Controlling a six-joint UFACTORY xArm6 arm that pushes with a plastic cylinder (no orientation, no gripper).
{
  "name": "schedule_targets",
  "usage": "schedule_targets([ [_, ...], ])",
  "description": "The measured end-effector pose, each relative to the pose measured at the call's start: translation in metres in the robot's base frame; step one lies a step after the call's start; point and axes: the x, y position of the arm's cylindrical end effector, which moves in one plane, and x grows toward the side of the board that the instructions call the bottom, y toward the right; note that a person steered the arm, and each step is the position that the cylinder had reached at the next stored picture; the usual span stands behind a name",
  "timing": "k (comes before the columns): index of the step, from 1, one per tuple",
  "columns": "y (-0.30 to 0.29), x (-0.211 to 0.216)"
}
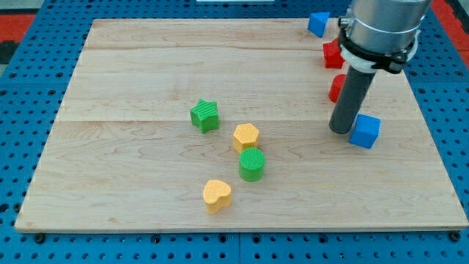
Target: Move the cube to the bottom of the red circle
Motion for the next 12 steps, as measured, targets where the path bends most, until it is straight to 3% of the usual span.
schedule_targets([
  [2,-0.048,0.006],
  [3,-0.047,0.039],
  [4,0.000,0.102],
  [5,0.070,0.100],
  [7,0.097,0.075],
  [8,0.084,0.074],
  [11,0.040,0.016],
  [12,0.052,0.016],
])
